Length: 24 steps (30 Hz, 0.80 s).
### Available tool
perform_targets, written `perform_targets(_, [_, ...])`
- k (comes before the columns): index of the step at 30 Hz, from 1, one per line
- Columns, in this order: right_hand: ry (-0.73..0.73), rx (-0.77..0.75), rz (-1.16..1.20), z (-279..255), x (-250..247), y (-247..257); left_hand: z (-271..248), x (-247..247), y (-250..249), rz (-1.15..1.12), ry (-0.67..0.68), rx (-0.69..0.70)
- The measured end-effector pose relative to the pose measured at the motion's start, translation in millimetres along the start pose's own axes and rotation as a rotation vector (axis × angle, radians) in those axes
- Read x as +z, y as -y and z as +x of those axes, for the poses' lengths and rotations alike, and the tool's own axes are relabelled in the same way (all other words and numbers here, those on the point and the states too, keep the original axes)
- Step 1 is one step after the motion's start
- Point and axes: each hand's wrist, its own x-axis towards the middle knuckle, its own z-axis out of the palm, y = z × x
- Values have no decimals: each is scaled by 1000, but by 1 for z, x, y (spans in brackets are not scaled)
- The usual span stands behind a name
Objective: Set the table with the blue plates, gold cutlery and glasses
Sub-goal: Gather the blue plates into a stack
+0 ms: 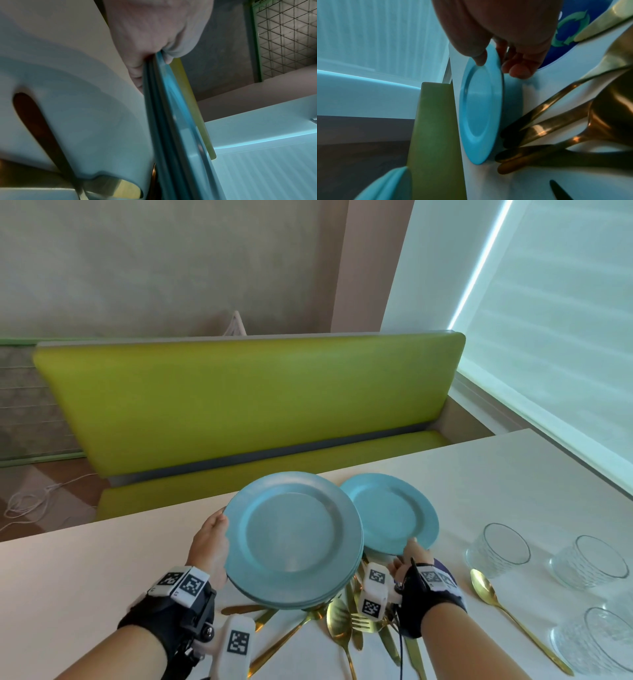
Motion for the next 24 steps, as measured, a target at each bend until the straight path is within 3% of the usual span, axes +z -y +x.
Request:
perform_targets(6, [9,-83,43,-20,-1,9,-14,1,-6,-8,33,0])
perform_targets(10, [110,-194,-31,-53,-13,6,-27,-2,-11,21,77,3])
perform_targets(13, [168,-274,-54,-82,-21,-7,-38,-11,-14,53,126,17])
perform_targets(17, [131,-360,-187,-113,-27,-40,-52,-32,-13,61,151,12])
perform_targets(24, [167,-229,56,-175,-35,-98,-82,-70,-10,149,232,22])
